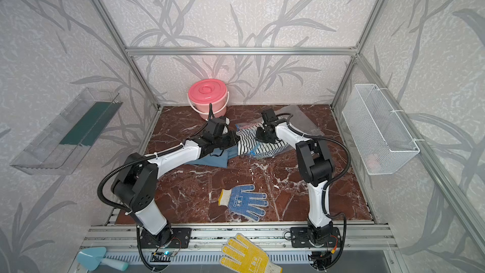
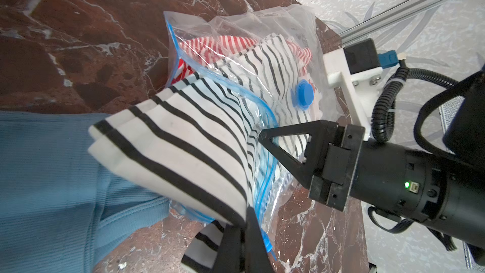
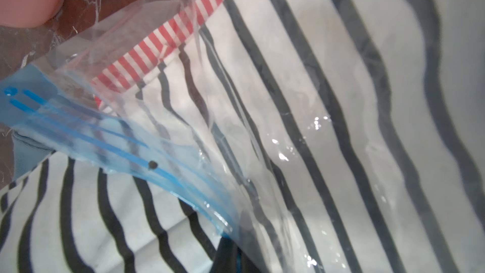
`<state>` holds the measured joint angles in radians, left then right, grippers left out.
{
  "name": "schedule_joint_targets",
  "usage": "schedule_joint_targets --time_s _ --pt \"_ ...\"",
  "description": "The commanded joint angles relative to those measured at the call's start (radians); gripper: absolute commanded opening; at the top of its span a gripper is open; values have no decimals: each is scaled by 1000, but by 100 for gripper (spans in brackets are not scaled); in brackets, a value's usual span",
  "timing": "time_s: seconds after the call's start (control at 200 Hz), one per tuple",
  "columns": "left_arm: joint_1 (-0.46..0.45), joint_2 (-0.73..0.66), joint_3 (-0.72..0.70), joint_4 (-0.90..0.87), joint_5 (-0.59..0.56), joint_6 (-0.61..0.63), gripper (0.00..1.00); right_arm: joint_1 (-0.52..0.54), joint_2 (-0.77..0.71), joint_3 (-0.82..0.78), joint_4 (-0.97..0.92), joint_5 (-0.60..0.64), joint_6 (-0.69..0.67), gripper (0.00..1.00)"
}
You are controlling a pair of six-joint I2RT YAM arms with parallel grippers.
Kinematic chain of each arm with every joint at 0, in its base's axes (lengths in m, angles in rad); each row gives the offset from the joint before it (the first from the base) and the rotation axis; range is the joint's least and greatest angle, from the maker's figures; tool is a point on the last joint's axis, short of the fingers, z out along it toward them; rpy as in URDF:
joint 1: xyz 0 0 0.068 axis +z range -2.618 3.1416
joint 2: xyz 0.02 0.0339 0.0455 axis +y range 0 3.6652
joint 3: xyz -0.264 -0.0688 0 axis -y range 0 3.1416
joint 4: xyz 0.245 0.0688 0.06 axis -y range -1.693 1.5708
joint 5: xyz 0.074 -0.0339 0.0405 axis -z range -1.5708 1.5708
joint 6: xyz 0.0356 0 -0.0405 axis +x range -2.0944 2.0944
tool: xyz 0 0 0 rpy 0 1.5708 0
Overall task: Take the tank top out of the vacuum bag
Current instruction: Take out the tank top from the vacuum bag.
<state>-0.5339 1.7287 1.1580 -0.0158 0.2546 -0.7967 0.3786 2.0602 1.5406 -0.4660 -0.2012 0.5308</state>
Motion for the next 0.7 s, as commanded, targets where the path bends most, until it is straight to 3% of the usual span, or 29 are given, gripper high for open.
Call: schedule_joint_targets --time_s 0.0,0.695 --pt "11 -65 -14 -19 -28 28 0 -15 -14 -5 -26 26 -2 0" --pt "25 -99 -56 -29 -59 40 0 -15 -34 -19 -26 21 -5 0"
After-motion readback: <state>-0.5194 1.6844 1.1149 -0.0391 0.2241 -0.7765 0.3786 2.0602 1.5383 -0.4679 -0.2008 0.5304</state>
